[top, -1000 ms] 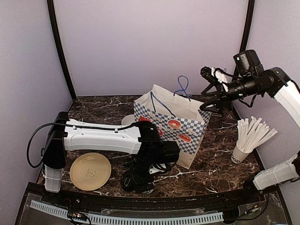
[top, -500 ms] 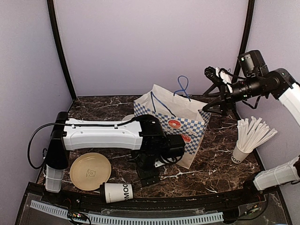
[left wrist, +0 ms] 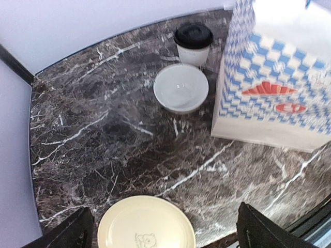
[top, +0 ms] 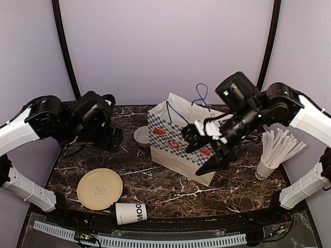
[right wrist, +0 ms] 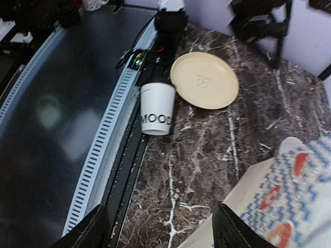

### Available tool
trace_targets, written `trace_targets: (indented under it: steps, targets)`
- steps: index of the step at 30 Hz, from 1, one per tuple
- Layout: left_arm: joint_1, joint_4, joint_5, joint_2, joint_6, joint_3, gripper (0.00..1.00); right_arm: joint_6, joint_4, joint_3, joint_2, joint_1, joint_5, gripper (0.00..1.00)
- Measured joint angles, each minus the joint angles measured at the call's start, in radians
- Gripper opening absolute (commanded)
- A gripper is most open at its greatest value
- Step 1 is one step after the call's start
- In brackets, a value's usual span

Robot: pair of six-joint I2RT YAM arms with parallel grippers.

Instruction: Pack the takeout coffee

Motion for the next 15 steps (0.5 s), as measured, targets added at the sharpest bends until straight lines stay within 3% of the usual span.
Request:
trace_targets:
  steps: [3,7,10,15]
  targets:
    - [0.008,0.094,-0.047,-0.228,-0.069,-0.131,0.97,0.038,0.079,-0.073,0.111,0.171,0.105,0.79]
    - [0.009,0.192,-0.095,-0.430,-0.121,-0.224,0.96,0.091,0.171,-0.101,0.275,0.289,0.205,0.84]
    - [0.010,0.225,-0.111,-0.464,-0.122,-0.233,0.96,0.127,0.235,-0.095,0.376,0.319,0.249,0.86]
    - [0.010,0.226,-0.114,-0.377,-0.110,-0.223,0.96,0.173,0.308,-0.016,0.525,0.331,0.289,0.89]
